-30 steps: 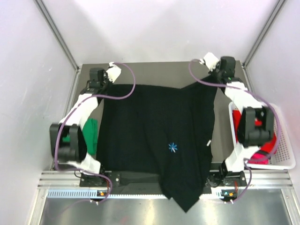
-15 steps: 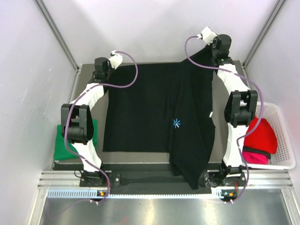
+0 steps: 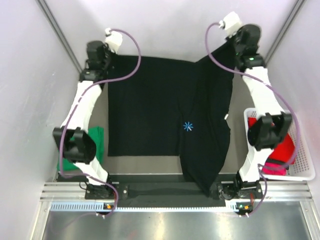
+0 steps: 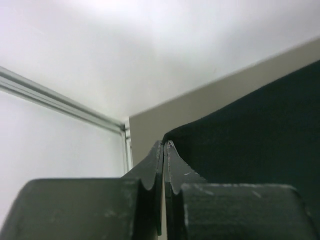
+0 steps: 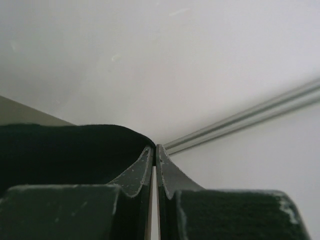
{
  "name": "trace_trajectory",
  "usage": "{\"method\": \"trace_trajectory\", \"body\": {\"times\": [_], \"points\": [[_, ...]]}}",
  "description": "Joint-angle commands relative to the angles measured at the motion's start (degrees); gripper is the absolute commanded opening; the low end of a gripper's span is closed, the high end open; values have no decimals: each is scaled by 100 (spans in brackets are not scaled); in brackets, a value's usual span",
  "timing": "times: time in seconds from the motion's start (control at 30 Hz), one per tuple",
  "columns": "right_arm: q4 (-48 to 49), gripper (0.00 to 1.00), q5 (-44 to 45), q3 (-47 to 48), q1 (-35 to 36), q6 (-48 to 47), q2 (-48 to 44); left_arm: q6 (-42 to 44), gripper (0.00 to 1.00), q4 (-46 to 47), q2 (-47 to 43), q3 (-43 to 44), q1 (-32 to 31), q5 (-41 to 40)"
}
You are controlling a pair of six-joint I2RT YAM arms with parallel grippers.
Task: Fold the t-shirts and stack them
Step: Flatten the tshirt out
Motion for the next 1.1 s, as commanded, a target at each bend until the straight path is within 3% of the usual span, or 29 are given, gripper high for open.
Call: {"method": "trace_trajectory", "body": {"times": [0.0,0.27,0.57,0.73,0.87,0.97,1.07], "points": [[-858,0,-358,298,-13,1140,-1744,-567,0,-660,-1059,567,22,418],[-1474,0,-551,-450,-22,1336,-4355,-356,0,-1469,-2842,392,22,858],[-2493,0,-850,-39,-22,1126,-6212,-426,0,-2462,-4609,760,31,647],[-2862,0,-816,1024,-22,940,-6452,-365,0,-2998,-4936,1682,22,287],[-2635,0,-684,2087,-22,616,-6162,-6,0,-2885,-4789,2412,22,85],[-2213,0,-631,2134,-14,335,-5811,328,0,-2806,-4437,2730,22,-161],[-1756,0,-543,1574,39,194,-5486,479,0,-2639,-4234,2432,14,-302]]}}
